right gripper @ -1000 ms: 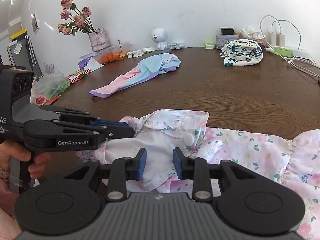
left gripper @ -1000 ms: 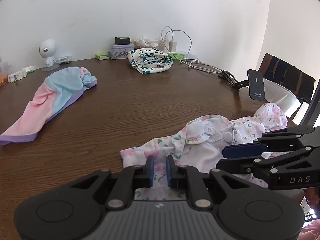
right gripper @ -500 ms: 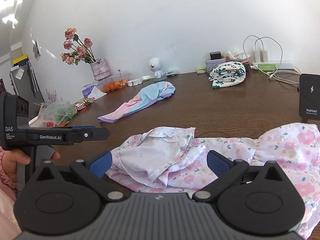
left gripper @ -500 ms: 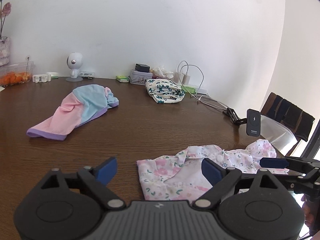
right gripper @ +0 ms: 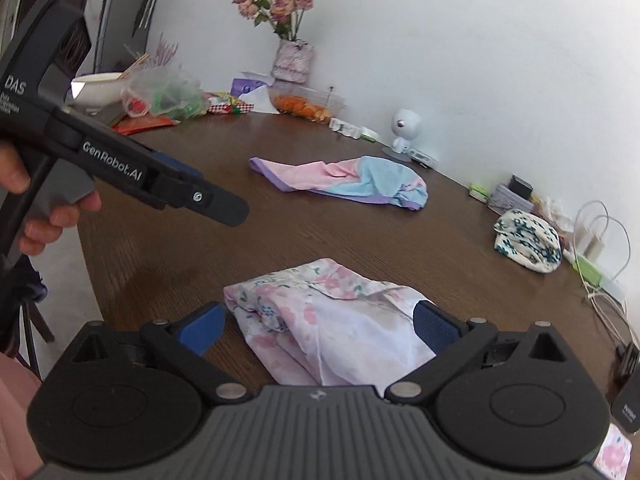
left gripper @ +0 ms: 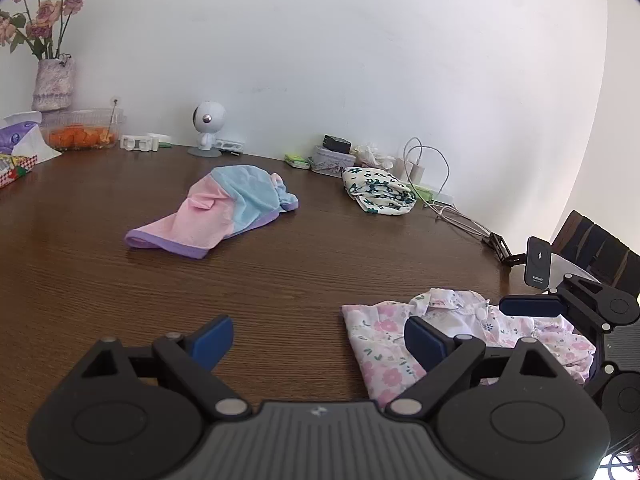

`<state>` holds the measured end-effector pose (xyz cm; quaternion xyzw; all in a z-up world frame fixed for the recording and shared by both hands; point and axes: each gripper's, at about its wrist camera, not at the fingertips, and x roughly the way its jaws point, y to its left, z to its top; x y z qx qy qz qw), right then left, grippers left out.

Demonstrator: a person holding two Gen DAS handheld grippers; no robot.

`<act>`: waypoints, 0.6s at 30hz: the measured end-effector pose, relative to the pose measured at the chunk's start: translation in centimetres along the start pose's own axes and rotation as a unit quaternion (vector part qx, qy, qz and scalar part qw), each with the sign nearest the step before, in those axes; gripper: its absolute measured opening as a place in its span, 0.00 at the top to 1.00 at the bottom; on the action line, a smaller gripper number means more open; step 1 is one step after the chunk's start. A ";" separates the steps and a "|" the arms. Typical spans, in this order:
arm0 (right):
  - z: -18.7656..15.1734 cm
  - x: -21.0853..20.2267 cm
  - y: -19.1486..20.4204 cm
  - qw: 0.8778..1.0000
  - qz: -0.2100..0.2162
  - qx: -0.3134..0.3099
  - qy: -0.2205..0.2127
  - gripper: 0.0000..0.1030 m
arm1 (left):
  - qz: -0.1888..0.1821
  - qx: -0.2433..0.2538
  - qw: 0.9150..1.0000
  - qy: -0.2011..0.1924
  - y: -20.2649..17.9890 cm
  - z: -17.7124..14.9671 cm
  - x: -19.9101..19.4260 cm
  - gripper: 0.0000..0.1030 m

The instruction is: Fold clothes

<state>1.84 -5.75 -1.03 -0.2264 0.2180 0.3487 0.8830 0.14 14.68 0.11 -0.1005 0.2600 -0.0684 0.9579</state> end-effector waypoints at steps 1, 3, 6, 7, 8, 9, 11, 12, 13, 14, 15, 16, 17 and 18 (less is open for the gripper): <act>0.3 0.4 0.6 1.000 0.000 -0.006 0.004 0.05 | 0.000 0.000 1.000 0.001 0.2 0.0 -0.1 0.10; 0.5 1.1 1.5 1.000 0.001 -0.010 0.012 0.11 | -0.004 0.001 1.000 0.004 0.5 -0.1 -0.1 0.10; 0.2 2.1 2.3 0.999 -0.006 -0.013 0.028 0.21 | -0.012 0.003 1.000 0.008 0.8 -0.4 -0.1 0.10; 0.1 2.4 2.5 0.999 -0.009 -0.015 0.034 0.24 | -0.016 0.004 1.000 0.009 0.8 -0.4 0.0 0.10; 0.0 2.8 2.8 0.999 -0.012 -0.016 0.039 0.27 | -0.019 0.006 1.000 0.010 0.8 -0.5 0.1 0.10; -0.1 3.1 3.0 0.999 -0.014 -0.017 0.045 0.29 | -0.023 0.007 1.000 0.012 0.8 -0.6 0.2 0.10; -0.1 3.4 3.3 0.998 -0.020 -0.018 0.050 0.33 | -0.029 0.008 0.999 0.013 0.8 -0.6 0.3 0.10; -0.1 3.4 3.3 0.998 -0.022 -0.019 0.052 0.36 | -0.031 0.008 0.999 0.013 0.8 -0.6 0.4 0.10; 0.0 3.5 3.2 0.998 -0.025 -0.021 0.055 0.44 | -0.033 0.008 0.999 0.013 0.8 -0.6 0.5 0.10; 0.1 3.6 3.2 0.998 -0.027 -0.023 0.058 0.51 | -0.035 0.008 0.999 0.013 0.8 -0.6 0.6 0.10; 0.1 3.7 3.1 0.997 -0.028 -0.024 0.061 0.52 | -0.037 0.008 0.999 0.013 0.8 -0.6 0.6 0.10; 0.3 3.9 2.9 0.997 -0.024 -0.022 0.064 0.54 | -0.038 0.007 0.999 0.014 0.8 -0.6 0.7 0.10; 0.3 3.9 2.9 0.997 -0.020 -0.022 0.068 0.62 | -0.040 0.006 0.999 0.014 0.8 -0.6 0.7 0.10; 0.4 3.9 2.7 0.997 -0.016 -0.020 0.072 0.70 | -0.041 0.004 0.999 0.015 0.7 -0.7 0.8 0.11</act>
